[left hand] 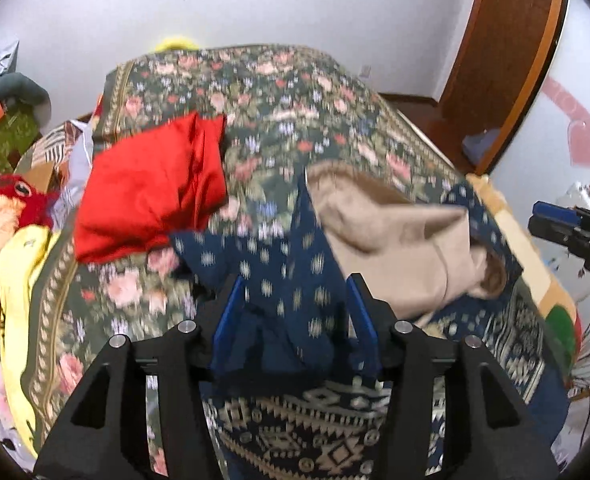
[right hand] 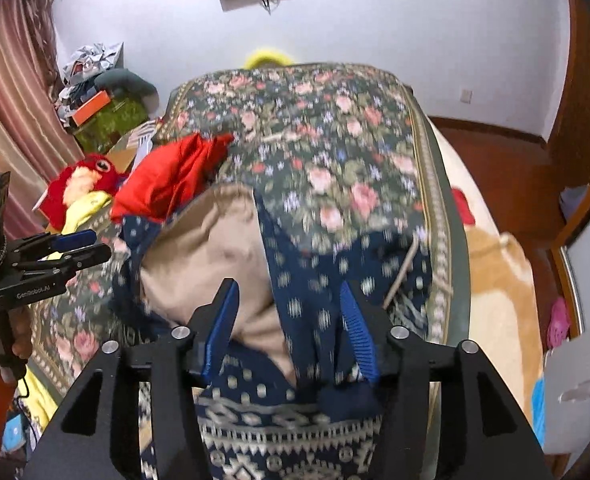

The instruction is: Fold large clothes

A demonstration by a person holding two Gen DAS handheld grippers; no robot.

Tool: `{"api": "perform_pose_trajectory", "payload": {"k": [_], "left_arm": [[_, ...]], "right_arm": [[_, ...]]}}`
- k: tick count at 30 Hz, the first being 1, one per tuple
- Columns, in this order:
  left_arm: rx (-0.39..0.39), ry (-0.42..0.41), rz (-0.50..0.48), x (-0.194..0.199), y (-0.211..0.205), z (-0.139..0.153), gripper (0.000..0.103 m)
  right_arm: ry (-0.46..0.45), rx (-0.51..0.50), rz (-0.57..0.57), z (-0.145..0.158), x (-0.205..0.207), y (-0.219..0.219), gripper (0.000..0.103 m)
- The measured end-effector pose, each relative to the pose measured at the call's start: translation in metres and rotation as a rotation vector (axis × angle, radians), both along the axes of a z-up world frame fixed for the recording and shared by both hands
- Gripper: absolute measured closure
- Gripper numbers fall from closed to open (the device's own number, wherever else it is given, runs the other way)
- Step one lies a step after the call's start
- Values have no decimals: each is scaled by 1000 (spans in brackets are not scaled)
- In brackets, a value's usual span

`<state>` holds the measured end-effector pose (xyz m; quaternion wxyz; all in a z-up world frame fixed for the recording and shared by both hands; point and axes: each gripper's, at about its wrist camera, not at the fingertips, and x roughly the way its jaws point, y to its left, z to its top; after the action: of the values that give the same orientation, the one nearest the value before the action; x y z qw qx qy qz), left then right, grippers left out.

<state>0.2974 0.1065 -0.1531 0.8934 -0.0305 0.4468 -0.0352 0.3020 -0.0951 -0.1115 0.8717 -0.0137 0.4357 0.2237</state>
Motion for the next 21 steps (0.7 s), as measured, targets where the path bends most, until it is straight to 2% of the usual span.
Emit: {"api": "perform_pose_trajectory", "payload": {"k": [5, 8, 16, 21], "left_arm": [[-13, -18, -8, 29, -2, 6, 51], [-10, -15, -16, 45, -5, 2, 51], [-36, 47, -31, 86, -6, -32, 51], [-71, 97, -26, 103, -4, -56, 51]], "right_arm": [[16, 22, 11, -6, 26, 16, 54], [66, 42, 16, -19, 45, 24, 54], [240, 76, 17, -65, 81, 38, 54], [272, 81, 21, -83, 89, 40, 54]]}}
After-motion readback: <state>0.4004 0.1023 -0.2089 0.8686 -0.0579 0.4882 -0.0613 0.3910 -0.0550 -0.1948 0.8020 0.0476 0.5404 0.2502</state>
